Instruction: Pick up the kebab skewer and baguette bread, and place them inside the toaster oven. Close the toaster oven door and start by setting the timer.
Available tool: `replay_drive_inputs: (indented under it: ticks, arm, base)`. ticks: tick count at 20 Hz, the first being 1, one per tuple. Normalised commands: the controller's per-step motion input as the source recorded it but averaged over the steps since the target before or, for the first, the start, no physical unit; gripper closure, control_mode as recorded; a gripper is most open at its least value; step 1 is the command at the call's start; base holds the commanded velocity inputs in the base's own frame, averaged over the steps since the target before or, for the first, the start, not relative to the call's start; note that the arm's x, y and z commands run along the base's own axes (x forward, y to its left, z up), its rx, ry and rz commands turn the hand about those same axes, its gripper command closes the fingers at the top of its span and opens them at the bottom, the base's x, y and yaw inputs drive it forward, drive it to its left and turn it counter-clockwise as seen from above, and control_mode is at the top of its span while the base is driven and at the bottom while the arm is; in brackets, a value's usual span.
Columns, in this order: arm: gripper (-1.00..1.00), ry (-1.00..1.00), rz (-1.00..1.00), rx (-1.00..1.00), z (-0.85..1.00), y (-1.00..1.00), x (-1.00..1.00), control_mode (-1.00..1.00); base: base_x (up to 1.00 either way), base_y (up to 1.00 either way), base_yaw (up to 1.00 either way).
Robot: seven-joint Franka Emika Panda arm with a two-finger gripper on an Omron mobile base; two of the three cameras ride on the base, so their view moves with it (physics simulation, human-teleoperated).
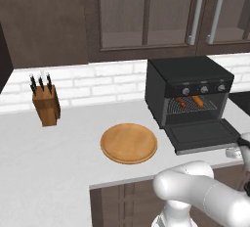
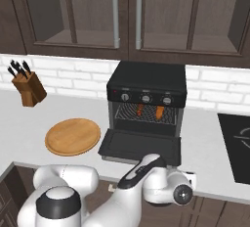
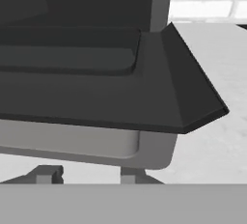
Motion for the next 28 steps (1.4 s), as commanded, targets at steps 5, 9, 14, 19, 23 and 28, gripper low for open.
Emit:
replay_drive_inputs:
  ticks: [5,9,14,19,23,28]
  arm:
    - [-1.0,-0.03,0.0,-0.01,-0.09,0.4,0.43,-1.0]
    - [-1.0,-0.06,0.0,0.0,0.11,0.27,0.42,-1.0]
    - [-1.0,-0.06,0.0,0.0,0.38,0.21,0.54,-1.0]
    - [-1.0,-0.03,0.0,0.0,0.57,0.16,0.57,-1.0]
    - [-1.0,-0.01,0.0,0.0,0.69,0.13,0.54,-1.0]
    - [-1.0,0.0,0.0,0.0,0.69,0.15,0.55,-1.0]
  base:
    - [0.0,0.0,0.0]
    - [0.0,0.0,0.0]
    - [0.0,0.0,0.0]
    - [0.0,0.0,0.0]
    - [0.0,0.0,0.0]
    - [0.0,0.0,0.0]
